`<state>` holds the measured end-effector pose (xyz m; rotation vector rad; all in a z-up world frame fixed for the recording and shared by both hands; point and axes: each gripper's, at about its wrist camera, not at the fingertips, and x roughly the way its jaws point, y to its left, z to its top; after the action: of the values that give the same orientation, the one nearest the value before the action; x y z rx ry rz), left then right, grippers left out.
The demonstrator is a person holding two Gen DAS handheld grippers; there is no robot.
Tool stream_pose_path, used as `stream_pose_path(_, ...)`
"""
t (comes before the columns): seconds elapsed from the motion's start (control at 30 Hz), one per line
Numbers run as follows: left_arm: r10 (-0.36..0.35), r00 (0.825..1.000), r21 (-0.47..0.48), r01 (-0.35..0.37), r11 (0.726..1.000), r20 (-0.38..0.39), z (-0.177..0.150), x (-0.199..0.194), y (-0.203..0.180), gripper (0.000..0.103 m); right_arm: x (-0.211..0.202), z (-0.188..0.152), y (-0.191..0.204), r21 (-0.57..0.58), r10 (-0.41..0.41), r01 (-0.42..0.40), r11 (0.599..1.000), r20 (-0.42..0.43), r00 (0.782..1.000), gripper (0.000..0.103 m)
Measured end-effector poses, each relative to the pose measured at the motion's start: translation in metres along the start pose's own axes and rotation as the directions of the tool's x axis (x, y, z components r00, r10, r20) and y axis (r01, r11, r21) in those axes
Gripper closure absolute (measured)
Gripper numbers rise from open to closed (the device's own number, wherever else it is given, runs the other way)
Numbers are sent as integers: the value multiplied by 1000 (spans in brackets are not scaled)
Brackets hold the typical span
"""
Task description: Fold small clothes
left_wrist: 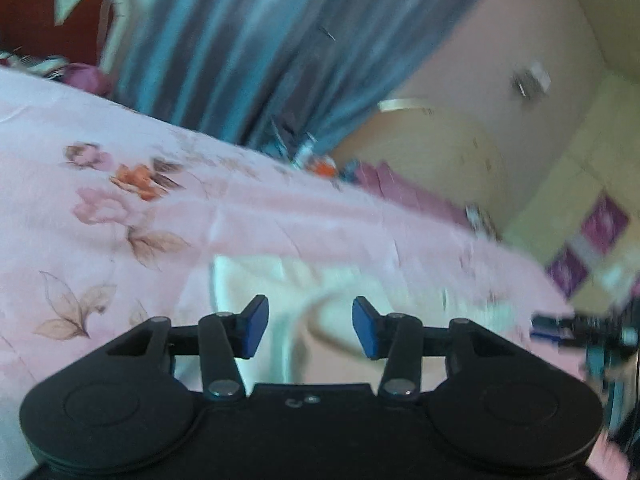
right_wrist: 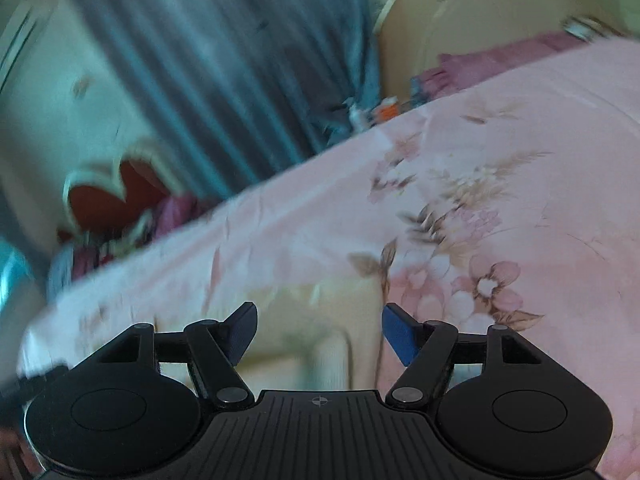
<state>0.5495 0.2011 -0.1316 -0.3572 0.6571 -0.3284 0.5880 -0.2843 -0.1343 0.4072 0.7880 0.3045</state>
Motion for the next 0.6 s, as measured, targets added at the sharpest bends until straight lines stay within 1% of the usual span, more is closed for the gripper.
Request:
stream_pose_path(0.07,12,998,52,-9,999,-63,1,17,-8,60,18,-3,11,-82,-30,25,996,-58,998,34)
stream_pose_path(0.1,28,996,57,-24,998,-82,2,28,-10,60,26,-3,15,-103,-51,44,994,-64,997,34)
stream_pose_path(0.13,63,995,54,-59,997,-83,5,37,-11,60,35,-2,20,-114,-87,80,990,-62,994,43)
stream_pose_path(0.17,101,993,36,-98,994,-69,7,43,-9,60,42,0,21,-103,-144,139,985,-52,988,52)
stream_pose_path(0.2,112,992,1,-112,994,-53,11,48,-5,60,46,2,19,-73,-185,182,981,-41,982,53)
stream_pose_path(0.23,109,993,-51,-110,993,-36,14,50,-1,60,46,6,13,-17,-192,192,981,-23,981,54)
stream_pose_path(0.27,89,996,-103,-90,991,-9,18,47,3,60,43,8,8,34,-182,182,983,0,983,55)
stream_pose_path(0.3,65,998,-131,-63,989,18,19,43,6,59,39,11,5,66,-169,167,984,21,985,55)
stream_pose_path(0.33,61,998,-137,-56,989,32,20,39,6,59,35,12,4,76,-146,143,987,30,989,55)
stream_pose_path(0.37,60,998,-122,-56,991,33,21,37,5,59,33,13,5,66,-125,123,990,29,992,55)
stream_pose_path(0.43,61,998,-78,-60,995,16,20,36,1,59,34,12,10,18,-115,115,993,11,993,55)
stream_pose_path(0.5,70,997,-43,-70,997,-22,19,43,-1,62,41,13,12,-7,-112,112,994,-23,993,54)
stream_pose_path(0.57,67,996,-32,-69,997,-58,19,50,-1,70,50,13,12,-15,-115,115,993,-55,992,55)
stream_pose_path(0.6,69,994,-25,-72,997,-81,18,54,-2,79,54,11,13,-21,-118,117,993,-70,991,55)
